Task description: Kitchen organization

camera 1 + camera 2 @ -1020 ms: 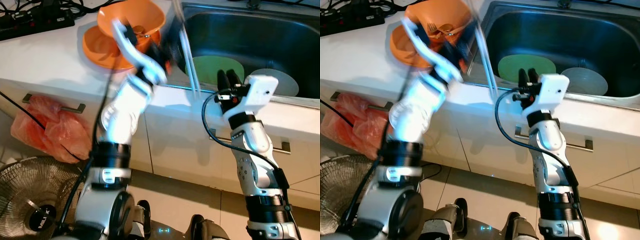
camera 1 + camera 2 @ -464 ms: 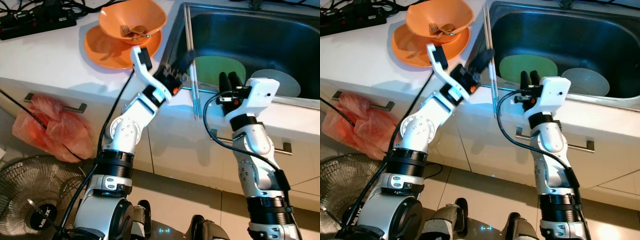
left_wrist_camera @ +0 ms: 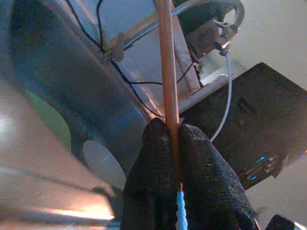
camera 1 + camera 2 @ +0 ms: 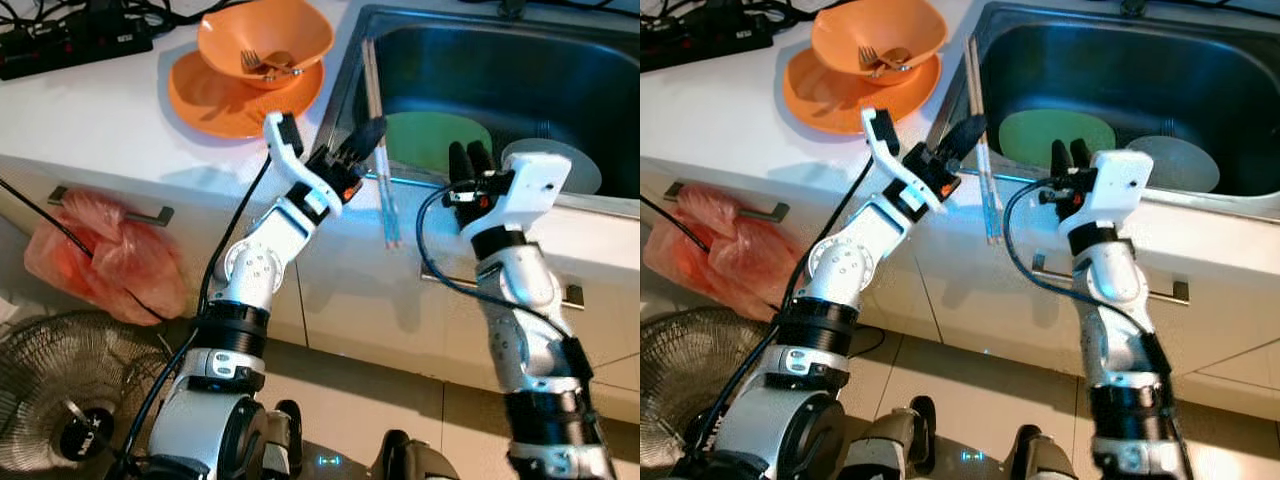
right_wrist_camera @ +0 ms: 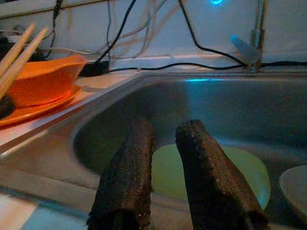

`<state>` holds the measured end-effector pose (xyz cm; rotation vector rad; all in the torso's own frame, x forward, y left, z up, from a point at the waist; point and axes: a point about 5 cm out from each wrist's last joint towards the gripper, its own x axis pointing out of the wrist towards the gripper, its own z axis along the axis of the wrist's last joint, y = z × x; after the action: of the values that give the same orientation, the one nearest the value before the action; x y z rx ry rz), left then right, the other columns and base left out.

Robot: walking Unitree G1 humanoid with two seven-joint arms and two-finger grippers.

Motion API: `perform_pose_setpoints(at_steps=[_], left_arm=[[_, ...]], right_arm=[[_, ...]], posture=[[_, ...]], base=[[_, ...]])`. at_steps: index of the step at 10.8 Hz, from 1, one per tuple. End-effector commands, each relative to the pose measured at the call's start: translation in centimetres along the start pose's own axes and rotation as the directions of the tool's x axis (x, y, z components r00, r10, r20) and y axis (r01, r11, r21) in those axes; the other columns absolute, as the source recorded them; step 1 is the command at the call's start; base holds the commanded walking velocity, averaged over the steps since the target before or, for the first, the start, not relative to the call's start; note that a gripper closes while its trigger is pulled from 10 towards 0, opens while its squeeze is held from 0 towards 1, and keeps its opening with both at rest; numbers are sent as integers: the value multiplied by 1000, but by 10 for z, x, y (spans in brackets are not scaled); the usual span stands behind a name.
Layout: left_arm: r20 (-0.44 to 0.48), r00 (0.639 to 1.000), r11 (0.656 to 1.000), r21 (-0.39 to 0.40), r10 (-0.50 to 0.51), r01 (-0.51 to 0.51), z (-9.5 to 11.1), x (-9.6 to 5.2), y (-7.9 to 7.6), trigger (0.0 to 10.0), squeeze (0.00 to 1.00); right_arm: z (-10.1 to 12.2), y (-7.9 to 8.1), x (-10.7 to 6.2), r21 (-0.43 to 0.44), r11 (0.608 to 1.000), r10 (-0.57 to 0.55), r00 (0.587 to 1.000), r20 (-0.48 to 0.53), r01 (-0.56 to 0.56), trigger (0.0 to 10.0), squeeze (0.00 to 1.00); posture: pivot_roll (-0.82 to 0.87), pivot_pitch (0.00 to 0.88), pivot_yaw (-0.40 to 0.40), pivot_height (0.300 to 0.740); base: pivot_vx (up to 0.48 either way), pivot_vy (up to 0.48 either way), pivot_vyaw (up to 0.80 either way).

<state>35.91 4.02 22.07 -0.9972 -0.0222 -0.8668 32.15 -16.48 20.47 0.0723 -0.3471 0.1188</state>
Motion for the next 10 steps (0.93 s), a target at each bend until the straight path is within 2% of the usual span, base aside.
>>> perform_pose_setpoints(at_steps=[1,3,6,9,10], left_arm=[[-14,999,999,-18,-45,45,-8,10,-10,10000,0],[-20,999,998,-27,-51,50,-12,12,-10,10000,0],[3,993,993,-7,-116,116,-3,20,-25,10000,0],[7,993,993,-8,-119,120,-3,20,-24,10000,0],[7,993,993,-11,-119,119,-4,20,-24,10000,0]], right_arm=[[0,-4,1,6,1000,-8,1000,-4,8,10000,0],[3,-5,2,-6,1000,9,1000,0,-9,10000,0],[7,-6,2,18,999,28,1000,4,-28,10000,0],[11,-8,1,8,996,94,995,-10,-94,10000,0],[12,-12,0,41,995,93,996,-17,-92,10000,1000]], posture=[[60,200,61,740],[56,203,58,740],[55,204,56,740],[47,207,51,740],[45,208,50,740]], base=[[0,0,0],[0,0,0],[0,0,0],[0,0,0],[0,0,0]])
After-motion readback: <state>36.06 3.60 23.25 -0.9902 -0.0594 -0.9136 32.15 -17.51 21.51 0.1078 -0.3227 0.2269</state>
